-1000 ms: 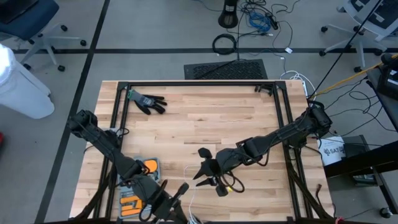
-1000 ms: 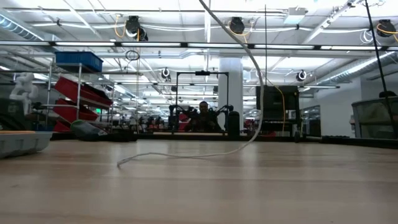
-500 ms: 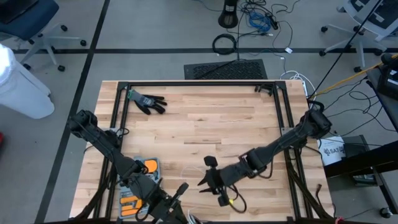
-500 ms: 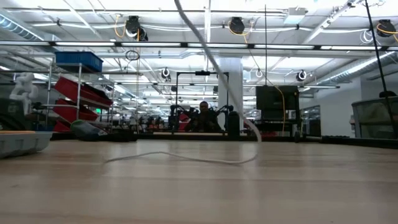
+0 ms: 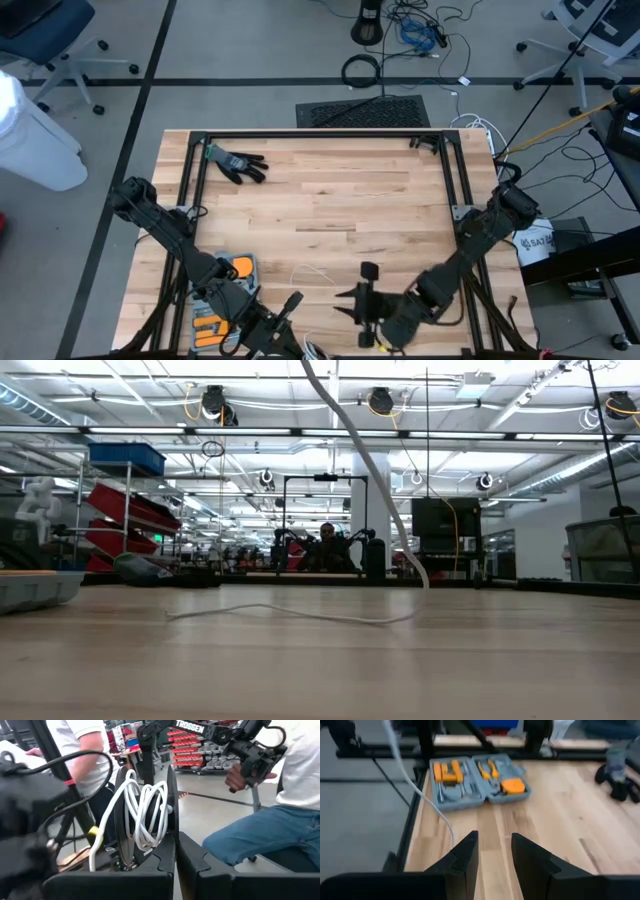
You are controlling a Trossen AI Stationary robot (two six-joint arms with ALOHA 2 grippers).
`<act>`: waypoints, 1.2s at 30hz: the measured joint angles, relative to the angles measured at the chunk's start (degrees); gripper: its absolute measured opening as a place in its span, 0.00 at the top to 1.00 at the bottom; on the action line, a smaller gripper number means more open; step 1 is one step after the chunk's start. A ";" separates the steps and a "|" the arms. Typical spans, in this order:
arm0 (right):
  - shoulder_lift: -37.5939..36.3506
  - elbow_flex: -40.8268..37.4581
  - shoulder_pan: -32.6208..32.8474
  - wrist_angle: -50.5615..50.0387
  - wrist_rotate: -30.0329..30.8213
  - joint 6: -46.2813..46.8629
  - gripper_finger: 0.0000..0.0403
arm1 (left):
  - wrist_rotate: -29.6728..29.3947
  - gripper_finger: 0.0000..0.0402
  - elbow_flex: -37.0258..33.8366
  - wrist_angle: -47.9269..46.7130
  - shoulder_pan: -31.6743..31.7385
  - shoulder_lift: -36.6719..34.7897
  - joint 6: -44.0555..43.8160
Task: Coil cords
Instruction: Coil the white cable wire into the spool
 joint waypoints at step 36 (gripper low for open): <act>27.46 0.00 4.07 63.26 27.10 -27.44 0.74 | -8.93 0.98 0.09 0.56 0.08 -0.66 -0.20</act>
